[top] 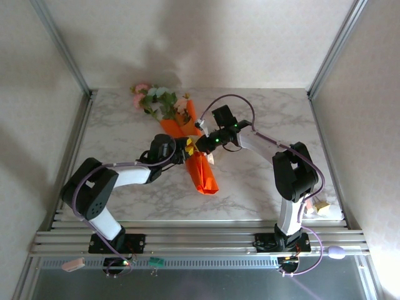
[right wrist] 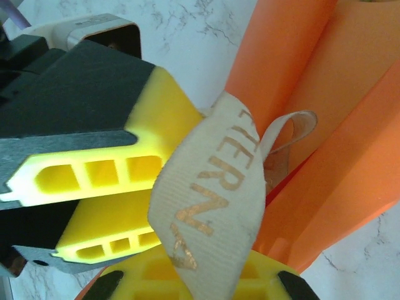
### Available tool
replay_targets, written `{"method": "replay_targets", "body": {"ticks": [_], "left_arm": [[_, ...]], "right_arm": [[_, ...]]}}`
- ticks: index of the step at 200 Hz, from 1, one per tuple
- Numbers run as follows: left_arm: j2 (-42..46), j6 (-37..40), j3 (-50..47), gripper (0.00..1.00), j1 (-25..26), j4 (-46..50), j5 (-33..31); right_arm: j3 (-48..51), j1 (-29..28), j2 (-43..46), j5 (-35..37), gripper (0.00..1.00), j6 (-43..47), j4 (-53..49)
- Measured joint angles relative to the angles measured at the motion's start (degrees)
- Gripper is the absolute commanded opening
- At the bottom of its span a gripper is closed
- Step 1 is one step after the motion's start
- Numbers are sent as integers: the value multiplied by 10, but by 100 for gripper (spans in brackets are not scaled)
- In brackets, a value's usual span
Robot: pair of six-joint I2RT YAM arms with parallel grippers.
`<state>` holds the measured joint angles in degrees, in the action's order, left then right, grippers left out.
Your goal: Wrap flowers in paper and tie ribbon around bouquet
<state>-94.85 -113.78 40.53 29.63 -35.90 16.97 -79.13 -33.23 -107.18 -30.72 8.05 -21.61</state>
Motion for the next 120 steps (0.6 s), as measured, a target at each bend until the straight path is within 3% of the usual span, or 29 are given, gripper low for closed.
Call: {"method": "replay_targets", "body": {"ticks": [33, 83, 120], "left_arm": [[-14, 0, 5, 24, -1, 0, 6], [7, 2, 9, 28, -1, 44, 10], [86, 17, 28, 6, 0, 149, 4]], "right_arm": [[0, 0, 1, -6, 0, -2, 3], [0, 4, 1, -9, 0, -9, 11], [1, 10, 1, -9, 0, -15, 13]]}}
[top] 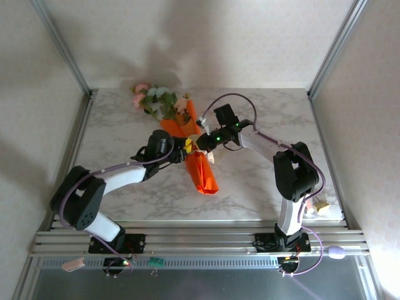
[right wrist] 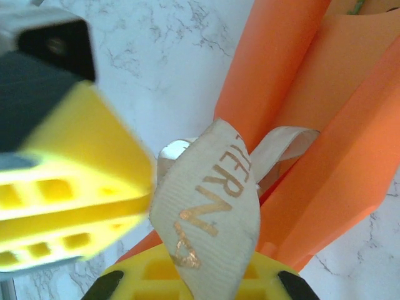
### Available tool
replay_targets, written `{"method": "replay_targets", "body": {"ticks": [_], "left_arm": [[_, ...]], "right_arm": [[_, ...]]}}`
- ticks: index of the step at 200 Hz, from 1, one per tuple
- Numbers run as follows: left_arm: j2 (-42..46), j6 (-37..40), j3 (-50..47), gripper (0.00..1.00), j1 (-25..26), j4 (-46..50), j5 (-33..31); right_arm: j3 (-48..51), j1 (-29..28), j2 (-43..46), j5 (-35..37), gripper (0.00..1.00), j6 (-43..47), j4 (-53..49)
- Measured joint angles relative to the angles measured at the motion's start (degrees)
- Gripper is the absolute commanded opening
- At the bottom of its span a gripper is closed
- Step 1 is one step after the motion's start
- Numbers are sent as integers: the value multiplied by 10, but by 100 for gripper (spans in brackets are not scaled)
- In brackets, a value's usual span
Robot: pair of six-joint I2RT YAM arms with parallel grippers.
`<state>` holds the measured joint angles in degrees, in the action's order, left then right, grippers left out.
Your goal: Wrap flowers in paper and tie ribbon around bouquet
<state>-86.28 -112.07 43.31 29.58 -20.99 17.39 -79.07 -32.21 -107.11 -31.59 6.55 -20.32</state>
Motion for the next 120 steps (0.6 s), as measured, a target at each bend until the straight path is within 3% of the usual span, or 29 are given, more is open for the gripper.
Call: {"method": "replay_targets", "body": {"ticks": [25, 51, 120], "left_arm": [[20, -1, 0, 3, 1, 18, 16], [-14, -8, 0, 1, 4, 18, 43], [-73, -17, 5, 16, -1, -2, 52]], "right_arm": [[4, 2, 0, -2, 0, -2, 5], [8, 2, 0, -2, 0, -7, 8], [8, 2, 1, -17, 0, -15, 13]]}}
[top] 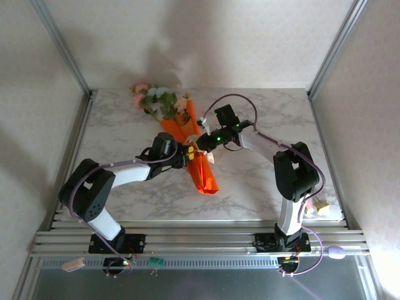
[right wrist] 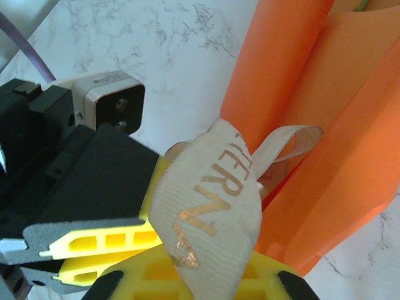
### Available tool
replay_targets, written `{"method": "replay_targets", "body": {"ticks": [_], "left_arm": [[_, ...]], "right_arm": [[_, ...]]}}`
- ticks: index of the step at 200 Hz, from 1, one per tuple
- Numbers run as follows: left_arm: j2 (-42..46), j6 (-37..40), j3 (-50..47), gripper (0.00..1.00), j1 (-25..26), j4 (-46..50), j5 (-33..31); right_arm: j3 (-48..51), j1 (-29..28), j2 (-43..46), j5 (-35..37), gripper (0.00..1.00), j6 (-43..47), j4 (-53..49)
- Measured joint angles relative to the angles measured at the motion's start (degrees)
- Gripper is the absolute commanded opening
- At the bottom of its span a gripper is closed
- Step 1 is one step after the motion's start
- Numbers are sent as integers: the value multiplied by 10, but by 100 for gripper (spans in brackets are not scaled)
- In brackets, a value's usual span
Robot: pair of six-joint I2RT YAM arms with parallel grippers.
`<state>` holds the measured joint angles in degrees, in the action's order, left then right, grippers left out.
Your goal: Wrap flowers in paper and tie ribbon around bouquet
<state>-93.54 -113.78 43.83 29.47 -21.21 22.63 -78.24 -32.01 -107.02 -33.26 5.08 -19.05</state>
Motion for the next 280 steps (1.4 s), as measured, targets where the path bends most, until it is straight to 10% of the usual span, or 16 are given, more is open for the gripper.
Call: {"method": "replay_targets", "body": {"ticks": [280], "left_arm": [[-22, 0, 45, 29, -19, 30, 17]], "right_arm": [[10, 0, 7, -19, 0, 0, 4]]}}
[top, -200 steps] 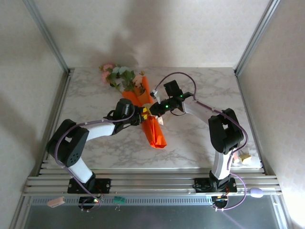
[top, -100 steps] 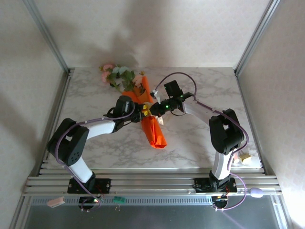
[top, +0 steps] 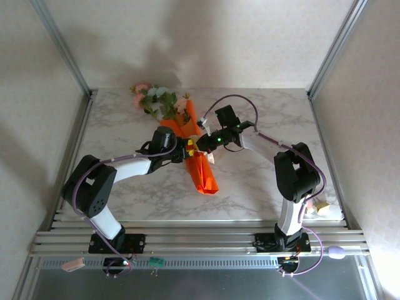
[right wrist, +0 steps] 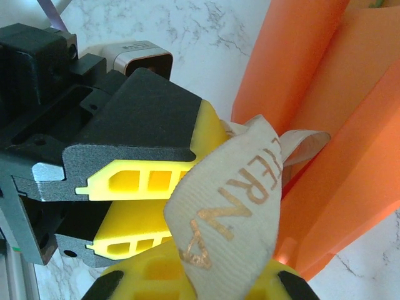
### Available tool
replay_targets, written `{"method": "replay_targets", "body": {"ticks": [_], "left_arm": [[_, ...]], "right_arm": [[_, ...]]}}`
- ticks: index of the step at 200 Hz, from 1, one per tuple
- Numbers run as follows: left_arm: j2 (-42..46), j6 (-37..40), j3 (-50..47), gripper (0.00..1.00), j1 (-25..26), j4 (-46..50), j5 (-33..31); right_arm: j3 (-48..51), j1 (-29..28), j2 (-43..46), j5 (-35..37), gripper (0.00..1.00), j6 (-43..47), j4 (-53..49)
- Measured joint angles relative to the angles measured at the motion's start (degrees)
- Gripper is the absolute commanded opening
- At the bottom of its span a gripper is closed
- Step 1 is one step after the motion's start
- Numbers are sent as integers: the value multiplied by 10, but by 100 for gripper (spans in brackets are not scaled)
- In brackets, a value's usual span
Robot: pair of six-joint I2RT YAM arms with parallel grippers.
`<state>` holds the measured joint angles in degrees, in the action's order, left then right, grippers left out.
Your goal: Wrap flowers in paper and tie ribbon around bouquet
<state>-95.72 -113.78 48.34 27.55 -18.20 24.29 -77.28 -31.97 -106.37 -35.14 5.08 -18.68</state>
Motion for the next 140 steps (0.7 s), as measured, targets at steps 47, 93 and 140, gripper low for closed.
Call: {"method": "replay_targets", "body": {"ticks": [47, 93, 140], "left_arm": [[-3, 0, 0, 26, 0, -17, 0], [-7, 0, 1, 25, 2, -26, 0], [-7, 0, 1, 22, 9, -28, 2]], "right_arm": [[0, 0, 0, -9, 0, 0, 0], [0, 0, 0, -9, 0, 0, 0], [0, 0, 0, -10, 0, 0, 1]]}}
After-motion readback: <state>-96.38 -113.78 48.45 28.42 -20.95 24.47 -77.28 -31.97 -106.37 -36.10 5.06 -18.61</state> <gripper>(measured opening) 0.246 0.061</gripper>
